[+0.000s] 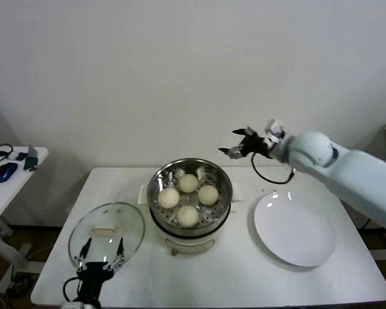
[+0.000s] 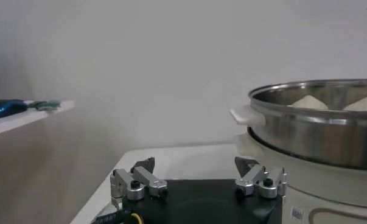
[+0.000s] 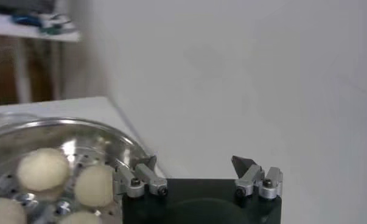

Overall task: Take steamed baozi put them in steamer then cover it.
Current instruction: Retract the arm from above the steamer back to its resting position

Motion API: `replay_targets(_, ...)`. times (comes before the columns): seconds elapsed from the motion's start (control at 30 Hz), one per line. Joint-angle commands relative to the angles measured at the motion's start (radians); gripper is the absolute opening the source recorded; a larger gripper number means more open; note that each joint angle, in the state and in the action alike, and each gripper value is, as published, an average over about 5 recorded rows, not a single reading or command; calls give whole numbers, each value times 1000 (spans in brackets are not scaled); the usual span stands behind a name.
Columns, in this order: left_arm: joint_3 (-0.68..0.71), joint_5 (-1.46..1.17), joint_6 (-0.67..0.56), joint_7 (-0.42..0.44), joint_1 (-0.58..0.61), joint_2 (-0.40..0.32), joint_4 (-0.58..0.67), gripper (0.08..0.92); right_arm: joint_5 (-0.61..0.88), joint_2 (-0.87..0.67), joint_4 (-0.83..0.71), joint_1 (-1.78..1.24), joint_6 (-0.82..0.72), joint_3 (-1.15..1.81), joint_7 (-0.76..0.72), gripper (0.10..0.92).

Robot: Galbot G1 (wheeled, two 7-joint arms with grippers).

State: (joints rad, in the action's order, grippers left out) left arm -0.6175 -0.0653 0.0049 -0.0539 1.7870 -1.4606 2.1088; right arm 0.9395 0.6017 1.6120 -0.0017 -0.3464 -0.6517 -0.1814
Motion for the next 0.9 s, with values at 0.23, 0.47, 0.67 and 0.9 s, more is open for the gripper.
replay_targets(0.23,6,19,-34,26,-67,39,-27,823,-296,93,174,-1558,395,1432,31,823)
replay_targets(0.47,-1,71,-60,44,-80,57,-40,823,-365,319,180,-1696,561,1480,18,823)
replay_targets(0.67,-18,129,-79,35,-71,84,-40,823,-409,424,168,-1757,684,1428,16,823)
replay_targets(0.9,-58,479,-137,-113,-20,173,-85,823,-409,487,134,-1793,764,1373,31,823)
